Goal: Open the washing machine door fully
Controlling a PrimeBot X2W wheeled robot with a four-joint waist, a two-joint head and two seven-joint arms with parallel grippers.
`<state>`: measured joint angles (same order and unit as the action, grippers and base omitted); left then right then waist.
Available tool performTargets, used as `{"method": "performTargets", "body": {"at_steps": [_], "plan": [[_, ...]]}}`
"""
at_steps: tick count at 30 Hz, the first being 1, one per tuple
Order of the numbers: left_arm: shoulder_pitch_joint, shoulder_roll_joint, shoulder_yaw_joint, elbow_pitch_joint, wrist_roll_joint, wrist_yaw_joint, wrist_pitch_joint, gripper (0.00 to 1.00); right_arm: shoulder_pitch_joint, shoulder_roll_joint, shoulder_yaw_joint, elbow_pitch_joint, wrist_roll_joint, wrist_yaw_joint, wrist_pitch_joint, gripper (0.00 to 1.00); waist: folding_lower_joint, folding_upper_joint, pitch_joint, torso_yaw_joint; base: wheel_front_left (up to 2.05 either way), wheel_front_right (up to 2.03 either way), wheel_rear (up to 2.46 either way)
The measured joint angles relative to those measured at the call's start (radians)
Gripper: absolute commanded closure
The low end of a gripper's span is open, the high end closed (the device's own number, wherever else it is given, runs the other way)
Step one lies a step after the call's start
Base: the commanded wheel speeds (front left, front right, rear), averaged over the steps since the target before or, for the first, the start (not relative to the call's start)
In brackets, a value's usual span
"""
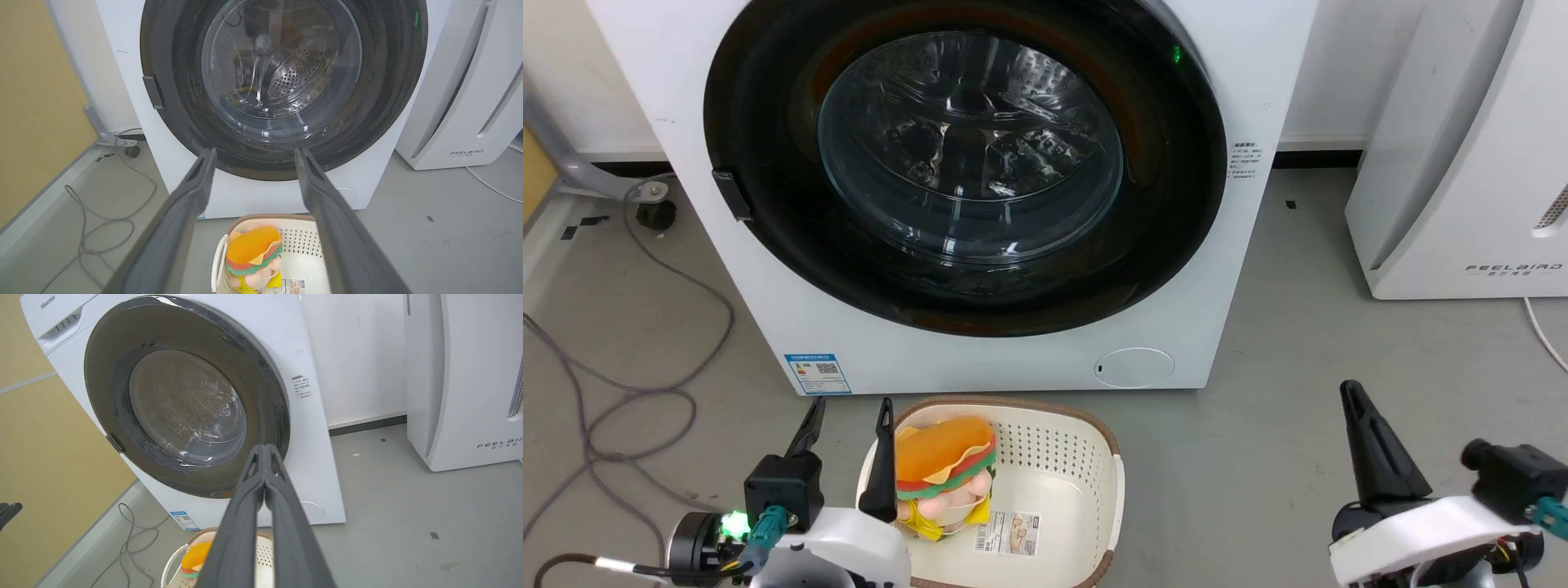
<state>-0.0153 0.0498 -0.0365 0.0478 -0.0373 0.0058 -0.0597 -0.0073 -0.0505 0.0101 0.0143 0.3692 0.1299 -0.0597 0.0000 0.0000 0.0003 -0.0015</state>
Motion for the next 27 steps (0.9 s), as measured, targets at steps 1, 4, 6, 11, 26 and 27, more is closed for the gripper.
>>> {"method": "performTargets", "body": {"at_steps": [1, 4, 6, 11, 26, 27], "plan": [[0.000, 0.000, -0.001, 0.001, -0.002, 0.000, -0.002, 0.00, -0.001, 0.000, 0.000, 0.000, 0.029, 0.000, -0.001, 1.00, 0.0000, 0.0000, 0.000, 0.000, 0.00, 0.00, 0.00], [0.000, 0.000, -0.004, 0.005, -0.005, 0.000, -0.005, 0.00, -0.006, 0.000, -0.001, 0.000, 0.116, 0.000, -0.009, 1.00, 0.0000, 0.0000, 0.002, -0.001, 0.00, 0.00, 0.00], [-0.001, 0.000, -0.007, 0.007, -0.008, 0.000, -0.012, 0.00, -0.024, 0.000, -0.002, 0.000, 0.174, 0.000, -0.013, 1.00, 0.0000, 0.0000, 0.004, -0.001, 0.00, 0.00, 0.00], [-0.005, 0.000, -0.011, 0.012, -0.011, -0.003, -0.021, 0.00, -0.081, 0.000, -0.009, 0.007, 0.304, 0.000, -0.022, 1.00, 0.0000, 0.0000, 0.012, -0.002, 0.00, 0.00, 0.00], [-0.038, 0.000, -0.012, 0.003, -0.019, -0.019, -0.053, 0.00, -0.328, -0.062, -0.006, 0.142, 0.612, 0.000, -0.034, 1.00, 0.0000, 0.0000, 0.064, 0.006, 0.00, 0.00, 0.00], [-0.044, 0.000, -0.011, 0.001, -0.020, -0.019, -0.056, 0.00, -0.351, -0.071, -0.001, 0.158, 0.630, 0.000, -0.035, 1.00, 0.0000, 0.0000, 0.069, 0.008, 0.00, 0.00, 0.00]]}}
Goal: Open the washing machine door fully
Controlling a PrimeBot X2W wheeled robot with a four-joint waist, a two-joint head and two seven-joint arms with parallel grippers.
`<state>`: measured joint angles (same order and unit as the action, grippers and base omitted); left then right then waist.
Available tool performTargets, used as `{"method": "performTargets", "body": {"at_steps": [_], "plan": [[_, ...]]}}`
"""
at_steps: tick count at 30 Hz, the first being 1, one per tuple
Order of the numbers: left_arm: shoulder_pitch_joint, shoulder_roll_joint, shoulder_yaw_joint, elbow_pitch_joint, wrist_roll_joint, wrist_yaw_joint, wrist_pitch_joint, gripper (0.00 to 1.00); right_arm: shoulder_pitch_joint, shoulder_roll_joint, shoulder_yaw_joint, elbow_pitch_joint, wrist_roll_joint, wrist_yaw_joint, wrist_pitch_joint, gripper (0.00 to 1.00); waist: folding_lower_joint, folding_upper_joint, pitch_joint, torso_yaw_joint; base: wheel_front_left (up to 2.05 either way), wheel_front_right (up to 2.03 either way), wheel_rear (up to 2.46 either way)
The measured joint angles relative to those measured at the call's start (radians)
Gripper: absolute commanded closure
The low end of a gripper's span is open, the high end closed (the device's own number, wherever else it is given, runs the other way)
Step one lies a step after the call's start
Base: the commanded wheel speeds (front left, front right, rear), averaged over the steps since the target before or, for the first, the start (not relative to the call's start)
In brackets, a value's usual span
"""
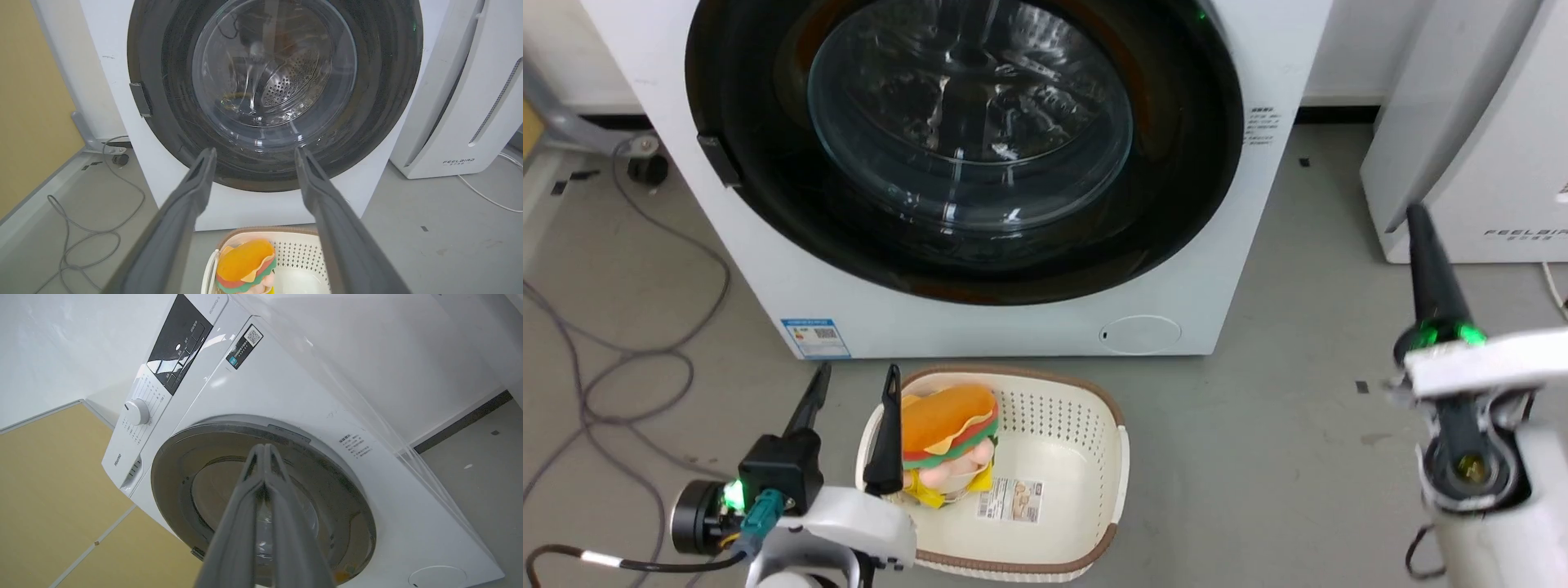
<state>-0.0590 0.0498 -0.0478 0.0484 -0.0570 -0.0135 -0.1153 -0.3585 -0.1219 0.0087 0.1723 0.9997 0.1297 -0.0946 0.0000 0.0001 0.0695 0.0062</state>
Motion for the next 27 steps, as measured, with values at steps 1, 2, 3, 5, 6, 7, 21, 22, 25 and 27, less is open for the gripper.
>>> {"method": "performTargets", "body": {"at_steps": [1, 2, 3, 5, 6, 7, 21, 22, 25, 27], "plan": [[-0.005, 0.000, -0.001, -0.004, -0.001, 0.000, -0.001, 0.00, -0.023, -0.010, 0.005, 0.017, 0.018, 0.000, 0.000, 1.00, 0.0000, 0.0000, 0.005, 0.002, 0.00, 0.00, 0.00], [-0.009, 0.000, 0.000, -0.008, -0.001, -0.002, -0.003, 0.00, -0.048, -0.020, 0.010, 0.033, 0.036, 0.000, -0.002, 1.00, 0.0000, 0.0000, 0.010, 0.004, 0.00, 0.00, 0.00], [-0.013, 0.000, 0.000, -0.011, -0.001, -0.006, -0.006, 0.00, -0.071, -0.030, 0.015, 0.049, 0.053, 0.000, -0.005, 1.00, 0.0000, 0.0000, 0.016, 0.007, 0.00, 0.00, 0.00], [-0.023, 0.000, 0.000, -0.016, -0.003, -0.007, -0.009, 0.00, -0.120, -0.053, 0.029, 0.085, 0.087, 0.000, -0.009, 1.00, 0.0000, 0.0000, 0.027, 0.012, 0.00, 0.00, 0.00], [-0.027, 0.000, 0.000, -0.019, -0.005, -0.008, -0.010, 0.00, -0.145, -0.063, 0.038, 0.103, 0.103, 0.000, -0.010, 1.00, 0.0000, 0.0000, 0.033, 0.014, 0.00, 0.00, 0.00], [-0.030, 0.000, 0.000, -0.022, -0.006, -0.009, -0.011, 0.00, -0.170, -0.074, 0.046, 0.121, 0.120, 0.000, -0.011, 1.00, 0.0000, 0.0000, 0.039, 0.017, 0.00, 0.00, 0.00], [-0.083, 0.000, -0.002, -0.059, -0.015, -0.026, -0.045, 0.00, -0.597, -0.198, 0.301, 0.454, 0.323, 0.000, 0.030, 1.00, 0.0001, -0.0001, 0.147, 0.045, 0.00, 0.00, 0.00], [-0.086, 0.000, -0.003, -0.061, -0.017, -0.027, -0.046, 0.00, -0.625, -0.200, 0.321, 0.477, 0.333, 0.000, 0.041, 1.00, 0.0001, 0.0000, 0.153, 0.047, 0.00, 0.00, 0.00], [-0.093, 0.000, -0.004, -0.065, -0.019, -0.032, -0.054, 0.00, -0.711, -0.207, 0.390, 0.554, 0.357, 0.000, 0.087, 1.00, 0.0001, 0.0000, 0.170, 0.051, 0.00, 0.00, 0.00], [-0.100, 0.000, -0.006, -0.067, -0.022, -0.033, -0.055, 0.00, -0.769, -0.209, 0.429, 0.602, 0.374, 0.000, 0.121, 1.00, 0.0001, 0.0000, 0.181, 0.054, 0.00, 0.00, 0.00]]}}
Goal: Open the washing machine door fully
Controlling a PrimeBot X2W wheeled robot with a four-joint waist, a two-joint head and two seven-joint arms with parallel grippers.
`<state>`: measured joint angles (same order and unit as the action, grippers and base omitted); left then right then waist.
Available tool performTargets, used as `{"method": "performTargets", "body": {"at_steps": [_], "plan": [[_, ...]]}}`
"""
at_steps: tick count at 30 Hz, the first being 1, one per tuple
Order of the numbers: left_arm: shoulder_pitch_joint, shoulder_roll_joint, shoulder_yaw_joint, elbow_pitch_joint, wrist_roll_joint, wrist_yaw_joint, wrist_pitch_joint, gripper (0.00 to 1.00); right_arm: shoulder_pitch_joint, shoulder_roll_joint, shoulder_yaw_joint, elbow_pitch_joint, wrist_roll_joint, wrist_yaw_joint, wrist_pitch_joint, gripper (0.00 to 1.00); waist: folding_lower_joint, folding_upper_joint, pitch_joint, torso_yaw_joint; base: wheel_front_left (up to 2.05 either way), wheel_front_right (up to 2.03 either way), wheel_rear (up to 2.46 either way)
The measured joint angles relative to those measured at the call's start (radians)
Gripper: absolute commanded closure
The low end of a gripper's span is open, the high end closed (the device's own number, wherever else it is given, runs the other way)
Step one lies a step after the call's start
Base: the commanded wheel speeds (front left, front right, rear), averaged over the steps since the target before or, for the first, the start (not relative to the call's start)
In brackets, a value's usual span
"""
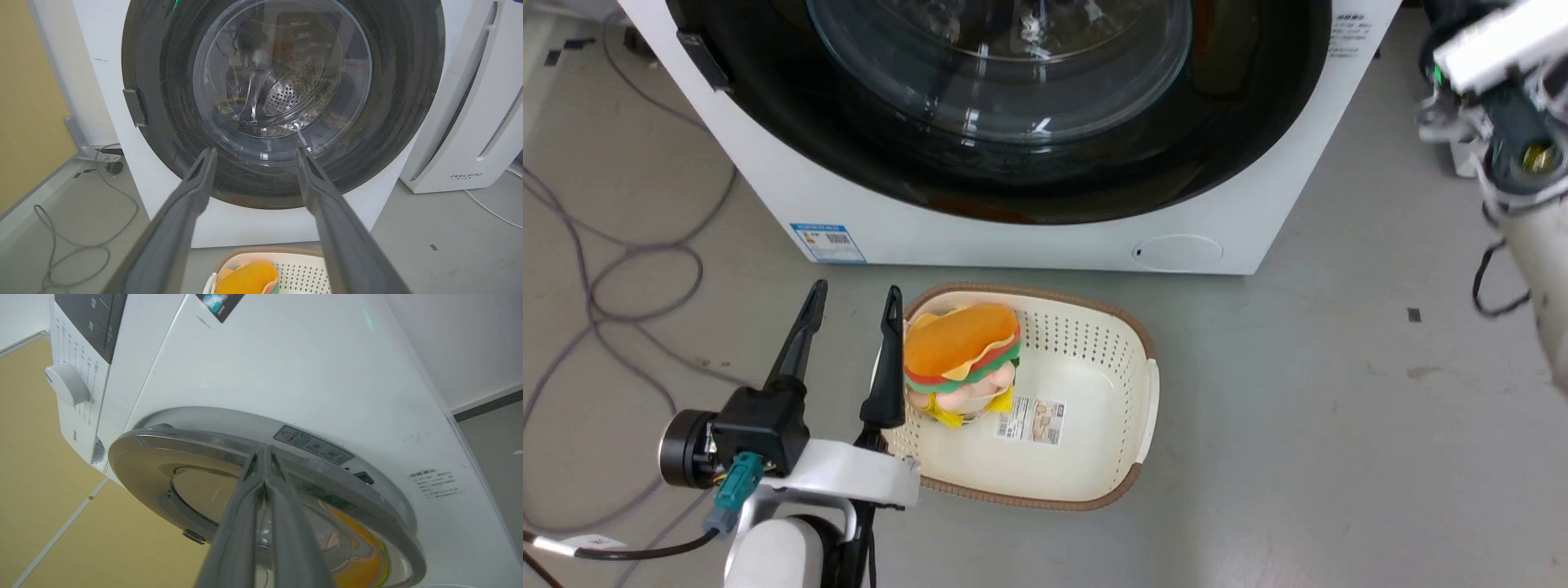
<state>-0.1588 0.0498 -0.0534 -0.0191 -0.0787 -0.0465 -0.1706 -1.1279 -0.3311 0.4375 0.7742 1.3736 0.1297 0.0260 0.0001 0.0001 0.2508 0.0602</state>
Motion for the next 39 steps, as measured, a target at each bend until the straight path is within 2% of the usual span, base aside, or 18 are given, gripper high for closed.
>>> {"method": "performTargets", "body": {"at_steps": [9, 21, 27, 39], "plan": [[-0.026, 0.000, -0.005, -0.008, -0.013, -0.003, -0.018, 0.00, -0.232, -0.006, 0.167, 0.172, 0.060, 0.000, 0.129, 1.00, 0.0000, 0.0000, 0.050, 0.010, 0.00, 0.00, 0.00], [-0.068, 0.000, -0.014, -0.013, -0.028, -0.012, -0.043, 0.00, -0.419, -0.003, 0.371, 0.310, 0.151, 0.000, 0.261, 1.00, 0.0000, 0.0000, 0.118, 0.017, 0.00, 0.00, 0.00], [-0.079, 0.000, -0.023, -0.012, -0.037, -0.018, -0.057, 0.00, -0.490, 0.000, 0.449, 0.371, 0.222, 0.000, 0.331, 1.00, 0.0000, -0.0001, 0.138, 0.025, 0.00, 0.00, 0.00], [-0.093, 0.000, -0.044, -0.002, -0.054, -0.018, -0.079, 0.00, -0.605, 0.005, 0.546, 0.466, 0.416, 0.000, 0.548, 1.00, 0.0000, 0.0000, 0.151, 0.037, 0.00, 0.00, 0.00]]}}
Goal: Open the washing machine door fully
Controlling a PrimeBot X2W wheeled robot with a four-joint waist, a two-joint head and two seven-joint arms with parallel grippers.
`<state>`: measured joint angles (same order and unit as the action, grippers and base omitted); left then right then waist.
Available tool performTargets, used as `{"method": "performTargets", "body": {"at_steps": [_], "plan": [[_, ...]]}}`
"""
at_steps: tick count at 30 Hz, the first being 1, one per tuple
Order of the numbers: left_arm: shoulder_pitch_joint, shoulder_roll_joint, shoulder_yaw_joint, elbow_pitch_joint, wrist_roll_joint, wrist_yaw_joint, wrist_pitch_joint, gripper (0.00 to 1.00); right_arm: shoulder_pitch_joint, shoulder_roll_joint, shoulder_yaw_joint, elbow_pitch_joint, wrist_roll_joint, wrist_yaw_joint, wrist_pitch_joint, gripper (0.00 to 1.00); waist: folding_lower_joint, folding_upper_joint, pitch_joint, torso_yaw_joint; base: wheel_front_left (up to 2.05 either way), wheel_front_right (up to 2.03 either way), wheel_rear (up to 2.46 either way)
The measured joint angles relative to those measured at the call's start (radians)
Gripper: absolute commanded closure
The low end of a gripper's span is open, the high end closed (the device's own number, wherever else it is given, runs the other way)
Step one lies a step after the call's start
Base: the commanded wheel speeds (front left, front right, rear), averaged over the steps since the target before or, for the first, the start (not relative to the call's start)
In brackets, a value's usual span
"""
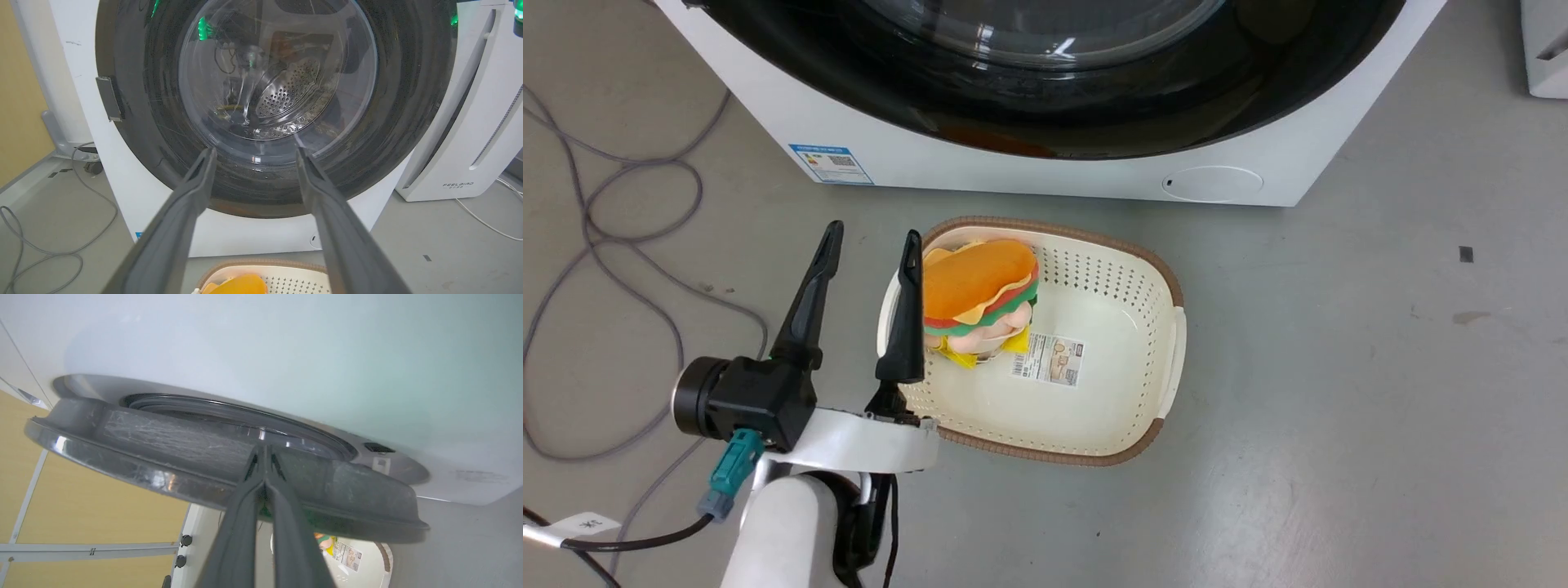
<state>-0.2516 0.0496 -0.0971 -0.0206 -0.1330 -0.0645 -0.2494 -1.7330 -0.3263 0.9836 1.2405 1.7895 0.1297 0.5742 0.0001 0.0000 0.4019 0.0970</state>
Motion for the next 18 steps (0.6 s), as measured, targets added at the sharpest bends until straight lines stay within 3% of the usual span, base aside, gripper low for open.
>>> {"method": "performTargets", "body": {"at_steps": [18], "plan": [[0.000, 0.000, -0.022, 0.031, -0.019, 0.011, -0.007, 0.00, 0.105, -0.039, 0.009, -0.051, 0.069, 0.000, 0.161, 1.00, 0.0000, 0.0000, -0.069, 0.002, 0.00, 0.00, 0.00]]}}
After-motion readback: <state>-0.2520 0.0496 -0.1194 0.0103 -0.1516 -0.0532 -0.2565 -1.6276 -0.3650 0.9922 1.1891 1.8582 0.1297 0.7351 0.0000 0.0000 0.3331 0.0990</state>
